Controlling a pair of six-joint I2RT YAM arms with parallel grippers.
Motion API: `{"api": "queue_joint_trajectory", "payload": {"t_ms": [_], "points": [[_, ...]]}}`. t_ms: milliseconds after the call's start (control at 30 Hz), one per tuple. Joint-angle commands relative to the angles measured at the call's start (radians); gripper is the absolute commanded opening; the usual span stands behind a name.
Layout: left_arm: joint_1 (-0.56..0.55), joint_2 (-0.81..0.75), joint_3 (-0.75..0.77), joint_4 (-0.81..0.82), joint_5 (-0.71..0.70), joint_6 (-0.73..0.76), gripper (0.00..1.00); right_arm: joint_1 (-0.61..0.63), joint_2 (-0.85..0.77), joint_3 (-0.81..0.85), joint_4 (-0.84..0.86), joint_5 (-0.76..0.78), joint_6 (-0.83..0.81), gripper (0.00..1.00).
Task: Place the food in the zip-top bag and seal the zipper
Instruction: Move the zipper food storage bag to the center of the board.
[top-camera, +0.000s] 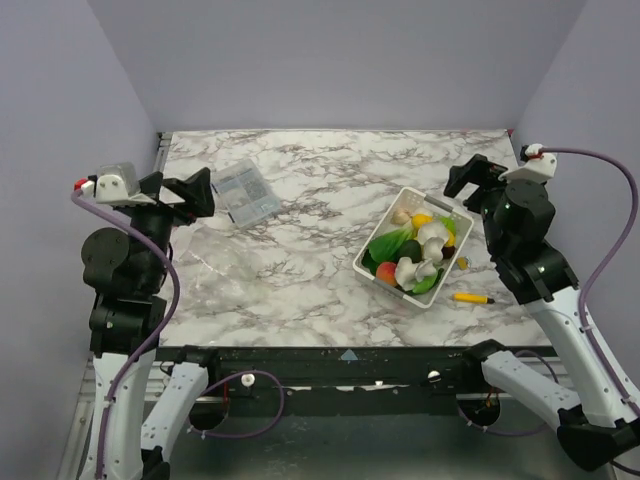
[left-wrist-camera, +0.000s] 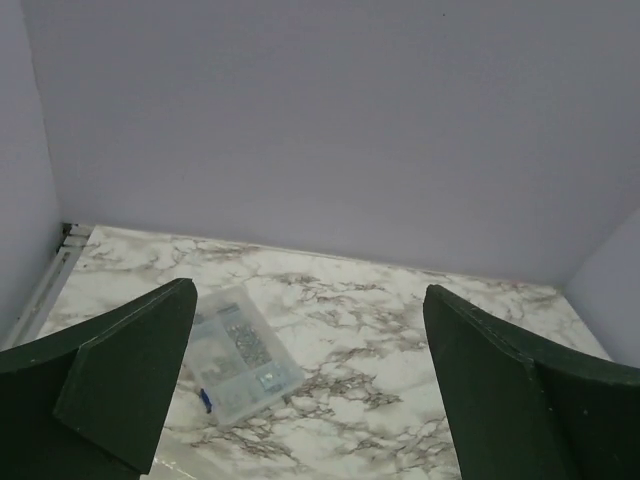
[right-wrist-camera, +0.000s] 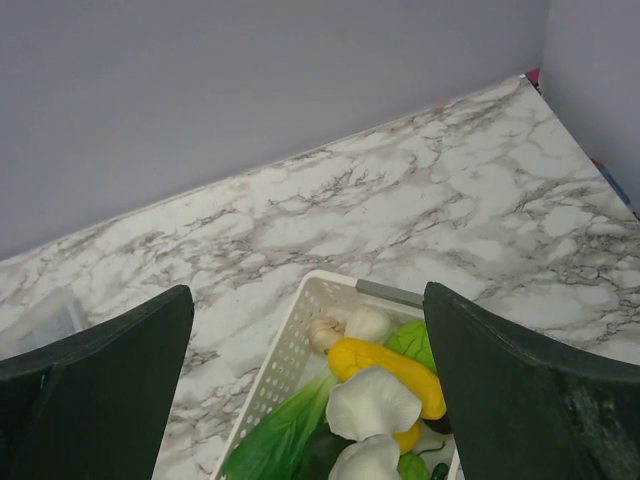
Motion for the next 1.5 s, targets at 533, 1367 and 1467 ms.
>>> {"api": "queue_joint_trajectory", "payload": {"t_ms": [533, 1367, 1467], "points": [[0.031, 0.342, -0.056, -0.526, -0.356, -0.333, 0.99, 0.004, 0.348, 0.193, -0.327, -0.327, 0.048, 1.0], [-0.215, 0.685, -0.167, -0.477, -0.158, -0.502, 0.2, 0.04, 0.413, 0.157, -0.323, -0.448, 0.08, 1.0], [-0.339, 0.615, -0.211, -0.467, -0.162, -0.505, 0.11, 0.075, 0.453, 0.162, -0.32, -0.44, 0.085, 1.0]]}}
